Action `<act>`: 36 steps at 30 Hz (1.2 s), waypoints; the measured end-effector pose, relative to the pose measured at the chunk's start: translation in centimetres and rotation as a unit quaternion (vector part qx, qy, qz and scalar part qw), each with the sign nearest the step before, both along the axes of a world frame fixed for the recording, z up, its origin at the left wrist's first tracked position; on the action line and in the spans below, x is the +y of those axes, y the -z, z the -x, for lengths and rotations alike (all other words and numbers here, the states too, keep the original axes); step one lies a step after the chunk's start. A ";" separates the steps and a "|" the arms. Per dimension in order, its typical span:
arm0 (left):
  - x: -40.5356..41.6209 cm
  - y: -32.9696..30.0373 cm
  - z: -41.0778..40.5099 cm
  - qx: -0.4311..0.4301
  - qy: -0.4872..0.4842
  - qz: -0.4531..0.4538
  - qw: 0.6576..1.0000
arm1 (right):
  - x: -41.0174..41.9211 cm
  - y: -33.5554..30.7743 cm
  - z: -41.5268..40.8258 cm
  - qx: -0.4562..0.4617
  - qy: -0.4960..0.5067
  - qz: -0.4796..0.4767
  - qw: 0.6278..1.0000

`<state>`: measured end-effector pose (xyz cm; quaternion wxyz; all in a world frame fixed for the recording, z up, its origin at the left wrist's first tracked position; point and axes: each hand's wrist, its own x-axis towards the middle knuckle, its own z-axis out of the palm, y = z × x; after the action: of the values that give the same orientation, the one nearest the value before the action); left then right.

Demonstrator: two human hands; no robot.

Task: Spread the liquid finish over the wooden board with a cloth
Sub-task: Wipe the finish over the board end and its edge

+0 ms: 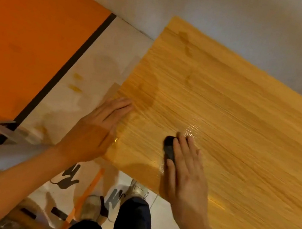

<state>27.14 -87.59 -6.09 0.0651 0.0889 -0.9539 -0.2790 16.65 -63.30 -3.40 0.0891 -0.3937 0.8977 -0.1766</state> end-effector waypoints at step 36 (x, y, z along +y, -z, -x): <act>-1.6 0.7 12.7 0.042 -0.078 0.025 0.996 | -1.0 -0.8 9.0 -0.031 0.238 0.017 0.971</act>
<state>14.41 -89.15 -6.75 0.1290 0.1494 -0.9471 -0.2530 7.67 -64.35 -2.62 0.0658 -0.1646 0.9592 -0.2201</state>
